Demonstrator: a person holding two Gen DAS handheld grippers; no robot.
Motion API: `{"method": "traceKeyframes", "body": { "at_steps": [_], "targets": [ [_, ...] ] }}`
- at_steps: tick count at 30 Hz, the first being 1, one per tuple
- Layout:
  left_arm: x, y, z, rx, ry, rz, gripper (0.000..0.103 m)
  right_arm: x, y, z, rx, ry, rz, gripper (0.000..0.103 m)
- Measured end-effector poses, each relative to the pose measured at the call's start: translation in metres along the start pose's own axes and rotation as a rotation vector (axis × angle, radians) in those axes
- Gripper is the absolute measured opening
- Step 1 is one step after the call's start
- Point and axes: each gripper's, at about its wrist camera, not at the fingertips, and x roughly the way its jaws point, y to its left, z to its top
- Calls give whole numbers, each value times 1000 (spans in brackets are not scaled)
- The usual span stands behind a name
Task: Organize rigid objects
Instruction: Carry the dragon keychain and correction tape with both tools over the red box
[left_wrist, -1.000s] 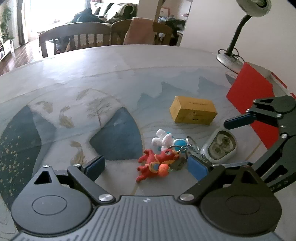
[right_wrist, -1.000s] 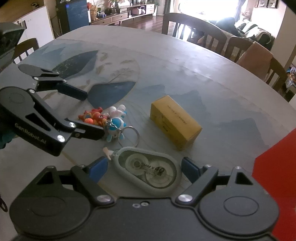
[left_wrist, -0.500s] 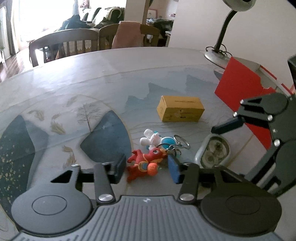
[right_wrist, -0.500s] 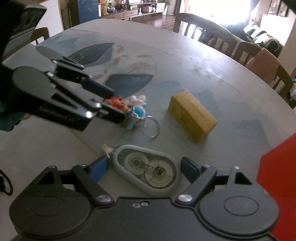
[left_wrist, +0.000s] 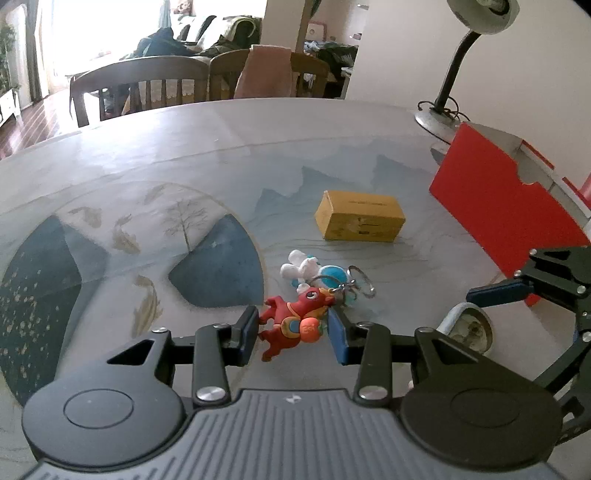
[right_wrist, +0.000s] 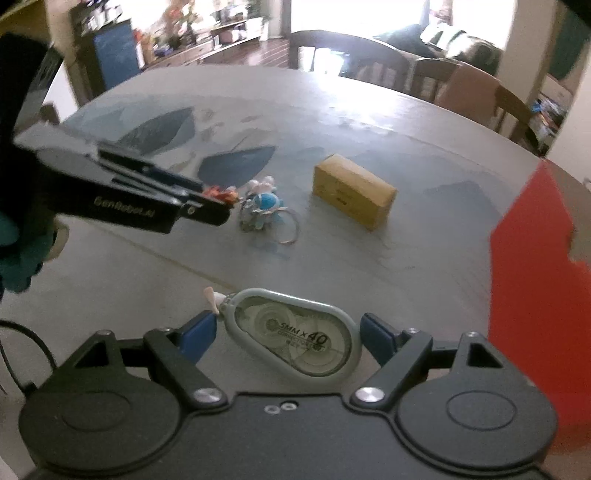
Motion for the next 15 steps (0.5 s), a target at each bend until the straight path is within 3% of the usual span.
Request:
{"method": "traceKeyframes", "body": {
  "at_steps": [15],
  "targets": [
    [-53,-34,21,10,-38,-65,39,-79,-13,-2,126,-74,-17,84]
  ]
}}
